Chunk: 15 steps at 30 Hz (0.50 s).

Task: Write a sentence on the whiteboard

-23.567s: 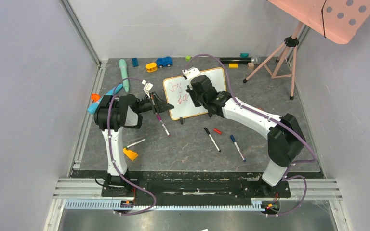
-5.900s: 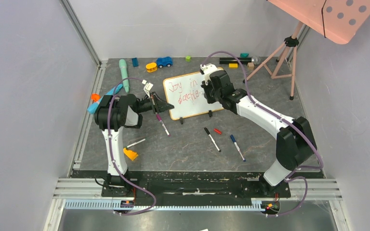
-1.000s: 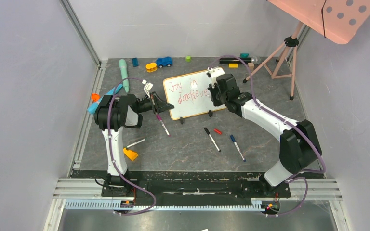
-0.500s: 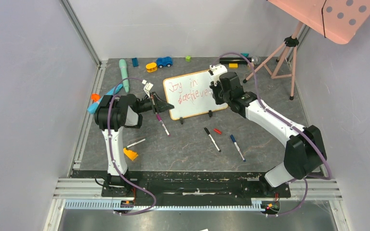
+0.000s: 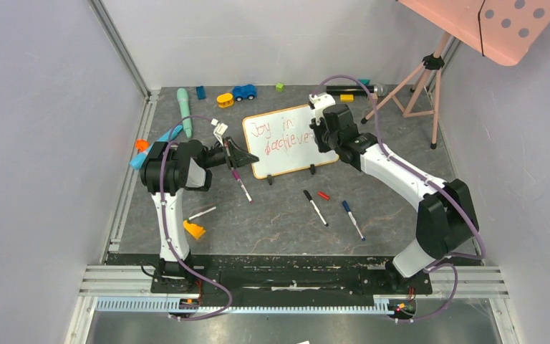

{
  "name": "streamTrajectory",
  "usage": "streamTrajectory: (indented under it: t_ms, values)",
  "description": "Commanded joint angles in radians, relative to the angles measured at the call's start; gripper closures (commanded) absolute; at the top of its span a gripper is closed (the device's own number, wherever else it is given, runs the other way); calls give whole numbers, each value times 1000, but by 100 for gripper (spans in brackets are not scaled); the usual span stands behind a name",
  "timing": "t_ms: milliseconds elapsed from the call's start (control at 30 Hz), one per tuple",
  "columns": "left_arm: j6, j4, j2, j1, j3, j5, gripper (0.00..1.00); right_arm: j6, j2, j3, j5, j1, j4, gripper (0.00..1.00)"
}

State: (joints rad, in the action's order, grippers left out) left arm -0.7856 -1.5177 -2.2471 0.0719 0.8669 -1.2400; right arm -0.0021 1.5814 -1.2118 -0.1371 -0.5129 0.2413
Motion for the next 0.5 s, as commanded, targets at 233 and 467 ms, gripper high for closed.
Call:
streamTrajectory:
  t_ms: [233,467]
  values:
    - [74,-39,-46,17,-15,-101,98,-12,20,-35,-14,8,-43,100]
    - [74,-39,-46,17,-16,-99,98,1,-1,20,-4,7,-50,100]
